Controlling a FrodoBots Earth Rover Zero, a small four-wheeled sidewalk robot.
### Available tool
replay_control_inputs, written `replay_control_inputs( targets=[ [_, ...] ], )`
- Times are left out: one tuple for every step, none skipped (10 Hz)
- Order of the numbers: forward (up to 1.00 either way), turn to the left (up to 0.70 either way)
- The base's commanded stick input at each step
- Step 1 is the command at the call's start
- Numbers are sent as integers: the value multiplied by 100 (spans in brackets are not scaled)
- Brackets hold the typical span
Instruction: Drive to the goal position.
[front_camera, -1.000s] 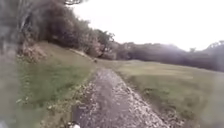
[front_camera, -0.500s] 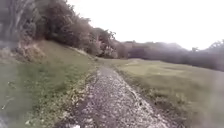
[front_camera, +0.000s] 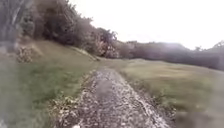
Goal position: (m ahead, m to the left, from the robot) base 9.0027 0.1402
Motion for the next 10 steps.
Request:
replay_control_inputs(
  targets=[
    [85, 0],
    [85, 0],
    [85, 0],
    [85, 0],
    [85, 0],
    [85, 0],
    [85, 0],
    [85, 0],
    [85, 0],
    [85, 0]
  ],
)
